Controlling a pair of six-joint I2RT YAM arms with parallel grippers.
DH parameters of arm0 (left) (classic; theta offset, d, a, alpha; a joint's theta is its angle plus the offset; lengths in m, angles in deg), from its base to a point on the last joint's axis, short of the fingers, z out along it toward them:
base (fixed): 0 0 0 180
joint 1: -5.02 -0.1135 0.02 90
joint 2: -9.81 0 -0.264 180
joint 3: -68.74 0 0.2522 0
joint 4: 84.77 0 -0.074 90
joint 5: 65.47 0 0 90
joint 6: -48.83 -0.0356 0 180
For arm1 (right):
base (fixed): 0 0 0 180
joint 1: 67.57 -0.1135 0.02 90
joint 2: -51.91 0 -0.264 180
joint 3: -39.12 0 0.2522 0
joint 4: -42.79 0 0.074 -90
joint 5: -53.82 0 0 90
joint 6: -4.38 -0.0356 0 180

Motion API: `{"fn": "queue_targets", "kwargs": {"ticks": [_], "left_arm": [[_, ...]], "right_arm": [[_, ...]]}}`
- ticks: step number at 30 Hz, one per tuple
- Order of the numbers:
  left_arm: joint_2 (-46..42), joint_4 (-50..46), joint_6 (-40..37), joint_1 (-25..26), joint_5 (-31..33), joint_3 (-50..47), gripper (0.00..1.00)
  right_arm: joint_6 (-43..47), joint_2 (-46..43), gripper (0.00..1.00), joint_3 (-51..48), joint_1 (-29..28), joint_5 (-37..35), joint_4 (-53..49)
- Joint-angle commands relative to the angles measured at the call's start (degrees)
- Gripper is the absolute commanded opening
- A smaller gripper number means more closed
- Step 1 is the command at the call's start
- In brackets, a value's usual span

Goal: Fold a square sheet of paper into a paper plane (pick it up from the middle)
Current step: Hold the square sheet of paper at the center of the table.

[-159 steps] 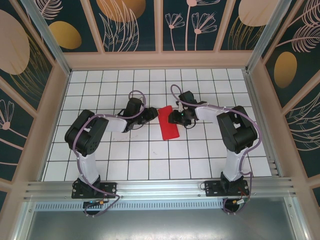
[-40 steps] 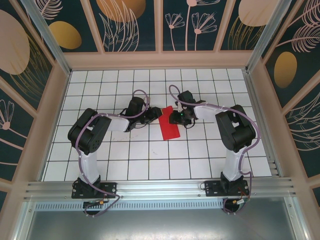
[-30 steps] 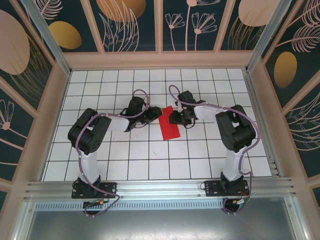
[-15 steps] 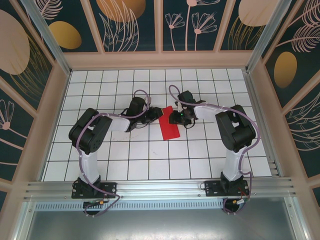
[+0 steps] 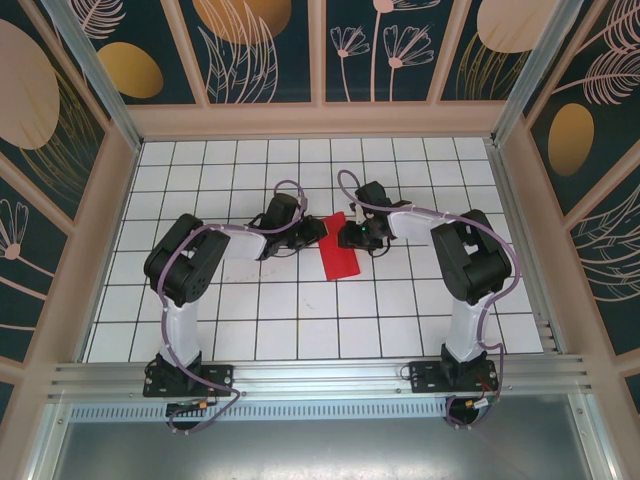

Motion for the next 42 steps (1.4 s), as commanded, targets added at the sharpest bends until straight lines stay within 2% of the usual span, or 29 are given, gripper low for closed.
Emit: {"fn": "queue_targets", "kwargs": {"ticks": [1, 14, 17, 20, 26, 32, 37, 42], "left_arm": [[1.3, -3.1, -1.5, 0.4, 0.6, 1.6, 0.18], [3.6, -10.5, -3.2, 0.4, 3.2, 1.7, 0.16], [3.7, -12.3, -3.8, 0.4, 4.5, 1.2, 0.16], [3.6, -13.1, -4.3, 0.4, 5.3, 0.2, 0.15], [4.2, -12.7, -4.5, 0.4, 5.1, -0.1, 0.15], [4.2, -12.6, -4.3, 0.3, 5.1, 0.2, 0.15], [4.3, -12.6, -4.2, 0.4, 5.0, 0.3, 0.15], [4.4, -12.9, -4.1, 0.4, 5.0, 0.4, 0.15]], "right_arm": [[0.9, 8.2, 0.44, -3.1, -0.3, -3.9, 0.5], [-0.3, 5.8, 0.45, -2.0, -0.2, -2.8, 0.1], [-1.5, 2.8, 0.50, -1.1, 0.1, -2.4, 0.0], [-3.3, -1.4, 0.59, -0.1, 1.1, -3.6, -0.6], [-2.5, -6.7, 0.61, 0.7, 1.6, -1.2, -1.4], [-0.4, -6.4, 0.50, 0.6, -0.1, 5.8, -0.3], [-0.1, -6.5, 0.40, 0.6, -1.4, 7.6, 0.5], [0.0, -5.0, 0.35, 1.0, -1.7, 8.8, 0.2]]}}
